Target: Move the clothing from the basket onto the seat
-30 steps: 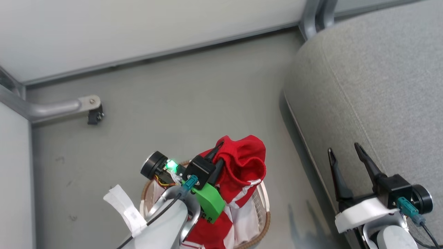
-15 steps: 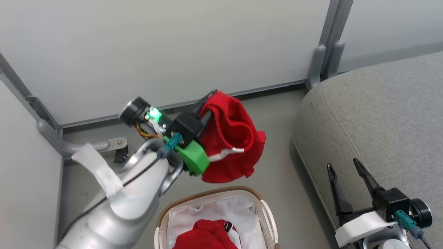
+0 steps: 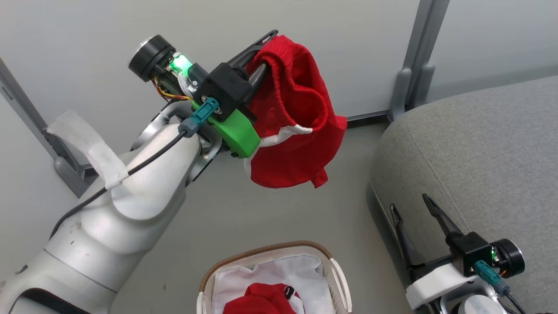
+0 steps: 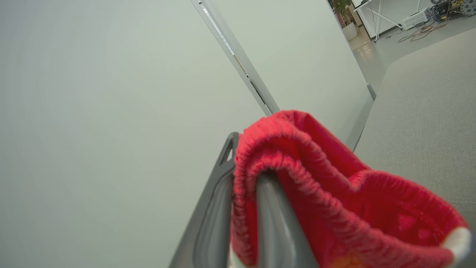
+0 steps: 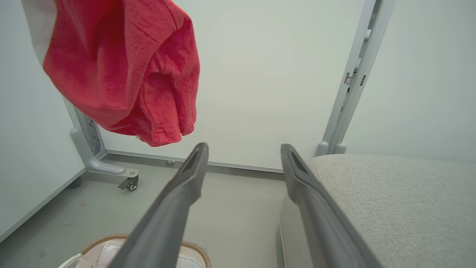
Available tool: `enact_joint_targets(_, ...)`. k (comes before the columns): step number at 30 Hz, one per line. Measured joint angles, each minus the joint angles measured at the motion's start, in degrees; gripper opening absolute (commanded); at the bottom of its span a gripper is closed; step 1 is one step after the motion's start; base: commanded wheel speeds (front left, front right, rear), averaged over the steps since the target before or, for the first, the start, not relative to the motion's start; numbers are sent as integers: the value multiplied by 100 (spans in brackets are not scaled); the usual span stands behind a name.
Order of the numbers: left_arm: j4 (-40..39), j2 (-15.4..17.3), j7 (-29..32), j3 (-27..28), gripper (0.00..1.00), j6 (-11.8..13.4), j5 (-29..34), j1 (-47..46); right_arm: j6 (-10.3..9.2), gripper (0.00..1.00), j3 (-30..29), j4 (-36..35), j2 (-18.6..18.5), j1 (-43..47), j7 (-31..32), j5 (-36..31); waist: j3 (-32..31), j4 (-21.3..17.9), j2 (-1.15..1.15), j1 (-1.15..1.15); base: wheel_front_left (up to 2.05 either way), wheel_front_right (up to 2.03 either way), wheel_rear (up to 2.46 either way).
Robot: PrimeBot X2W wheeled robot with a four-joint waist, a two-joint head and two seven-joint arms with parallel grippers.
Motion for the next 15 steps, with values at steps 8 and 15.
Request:
enact_joint_targets(8, -97, -36, 8, -293, 0, 0, -196, -326, 0, 100, 259, 148, -1, -383, -1, -194, -46, 62, 0, 0, 0, 0, 0)
enact_joint_targets(15, -313, -146, 44, -638, 0, -1, -476, -573, 1, 100, 626, 1068, -3, -1000, -7, -459, -83, 256, 0, 0, 0, 0, 0)
